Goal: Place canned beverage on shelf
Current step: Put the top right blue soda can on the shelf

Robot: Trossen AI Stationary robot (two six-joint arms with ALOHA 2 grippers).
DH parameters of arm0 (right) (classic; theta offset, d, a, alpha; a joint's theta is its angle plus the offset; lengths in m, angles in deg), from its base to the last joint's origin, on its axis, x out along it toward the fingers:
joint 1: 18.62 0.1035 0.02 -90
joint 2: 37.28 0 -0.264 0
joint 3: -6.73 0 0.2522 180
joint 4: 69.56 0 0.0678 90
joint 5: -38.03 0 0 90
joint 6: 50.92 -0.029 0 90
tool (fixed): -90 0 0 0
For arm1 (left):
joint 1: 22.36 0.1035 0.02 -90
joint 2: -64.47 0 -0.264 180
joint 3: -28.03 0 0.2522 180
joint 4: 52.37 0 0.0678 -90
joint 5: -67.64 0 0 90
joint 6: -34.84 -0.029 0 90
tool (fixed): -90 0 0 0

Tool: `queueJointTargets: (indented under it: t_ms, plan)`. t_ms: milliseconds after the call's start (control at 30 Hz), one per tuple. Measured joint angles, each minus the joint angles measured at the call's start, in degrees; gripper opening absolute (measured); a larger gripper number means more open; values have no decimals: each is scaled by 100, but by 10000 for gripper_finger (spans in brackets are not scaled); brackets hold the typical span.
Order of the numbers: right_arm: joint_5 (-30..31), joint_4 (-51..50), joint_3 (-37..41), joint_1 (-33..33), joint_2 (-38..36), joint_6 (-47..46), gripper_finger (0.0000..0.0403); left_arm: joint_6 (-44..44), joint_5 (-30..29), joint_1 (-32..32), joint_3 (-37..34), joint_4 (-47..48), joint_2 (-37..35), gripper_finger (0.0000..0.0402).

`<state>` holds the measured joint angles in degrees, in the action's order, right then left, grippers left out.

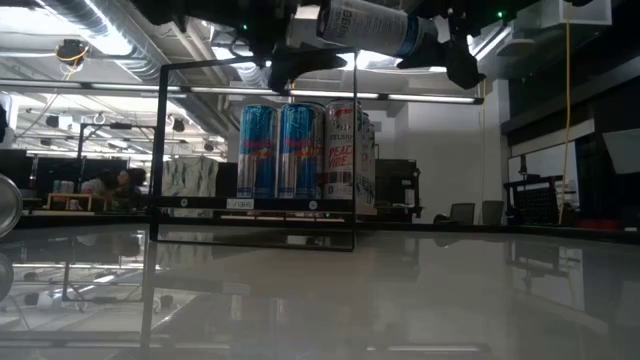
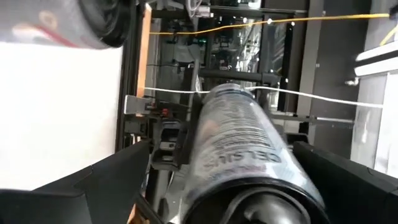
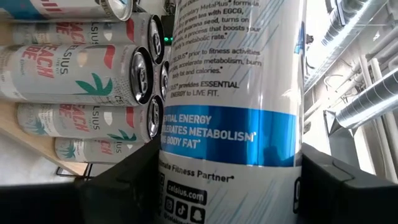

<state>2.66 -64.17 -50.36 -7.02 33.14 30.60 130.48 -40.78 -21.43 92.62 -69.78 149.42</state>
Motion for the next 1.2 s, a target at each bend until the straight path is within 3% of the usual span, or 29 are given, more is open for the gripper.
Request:
queueJointTargets:
  t_ms: [567, 1200]
  plan:
    - [22, -110, 0, 0, -2, -3, 255, -17, 287, 0, 454, -120, 315, 385]
    - [28, -97, 0, 0, -4, -28, 275, -26, 252, 4, 457, -17, 317, 263]
